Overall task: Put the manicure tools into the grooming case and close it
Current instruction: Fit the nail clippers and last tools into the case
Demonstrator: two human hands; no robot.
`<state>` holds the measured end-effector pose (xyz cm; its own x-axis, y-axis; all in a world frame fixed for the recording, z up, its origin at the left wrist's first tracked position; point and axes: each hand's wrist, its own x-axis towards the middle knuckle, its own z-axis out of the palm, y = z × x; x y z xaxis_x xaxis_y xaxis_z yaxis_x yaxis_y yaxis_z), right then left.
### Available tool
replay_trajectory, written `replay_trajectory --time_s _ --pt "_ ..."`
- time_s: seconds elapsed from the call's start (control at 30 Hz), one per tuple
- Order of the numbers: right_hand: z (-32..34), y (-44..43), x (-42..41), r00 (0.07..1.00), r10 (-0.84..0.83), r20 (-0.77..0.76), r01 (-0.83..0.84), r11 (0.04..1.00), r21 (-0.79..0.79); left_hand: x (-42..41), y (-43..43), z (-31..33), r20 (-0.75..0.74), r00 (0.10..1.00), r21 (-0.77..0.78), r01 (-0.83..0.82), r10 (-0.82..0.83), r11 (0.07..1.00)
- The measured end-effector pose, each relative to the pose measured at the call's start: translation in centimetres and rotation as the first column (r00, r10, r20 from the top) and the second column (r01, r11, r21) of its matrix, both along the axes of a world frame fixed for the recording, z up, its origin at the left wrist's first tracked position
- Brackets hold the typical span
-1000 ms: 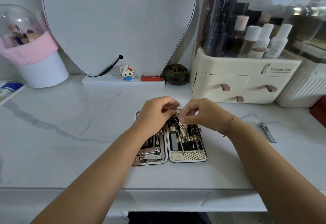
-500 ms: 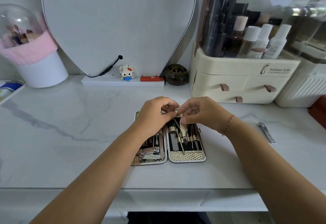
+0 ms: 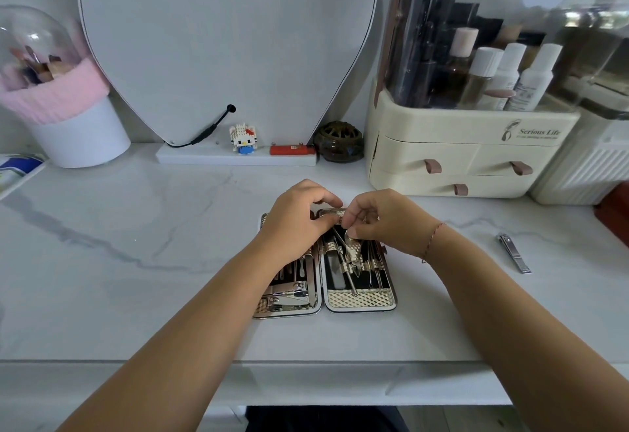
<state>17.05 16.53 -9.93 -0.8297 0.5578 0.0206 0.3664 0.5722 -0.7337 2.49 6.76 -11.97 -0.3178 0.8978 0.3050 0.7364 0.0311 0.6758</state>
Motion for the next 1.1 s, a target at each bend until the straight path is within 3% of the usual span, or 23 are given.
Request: replay_trajectory --time_s 0.13,0.5,0.87,1.1 --pt "0.2 -0.2 -0.1 0.999 0.012 0.052 -0.015 0.999 0.050 -0.2 0.1 -0.1 -0.008 0.999 -0.034 -0.038 0.038 0.999" --pt "0.0 0.7 0.1 0.998 0.027 0.053 -0.022 0.995 -0.094 -0.6 0.2 -0.4 0.002 0.998 -0.072 -0.061 0.061 0.996" --pt "0.8 1.4 -0.9 0.980 0.060 0.190 -0.037 0.992 -0.120 -0.7 0.2 -0.6 -0.005 0.998 -0.086 -0.064 0.064 0.994" --pt "0.0 1.4 -0.6 0.992 0.021 0.126 -0.004 0.992 -0.128 -0.8 0.3 -0.8 -0.012 0.998 -0.079 -0.065 0.064 0.995"
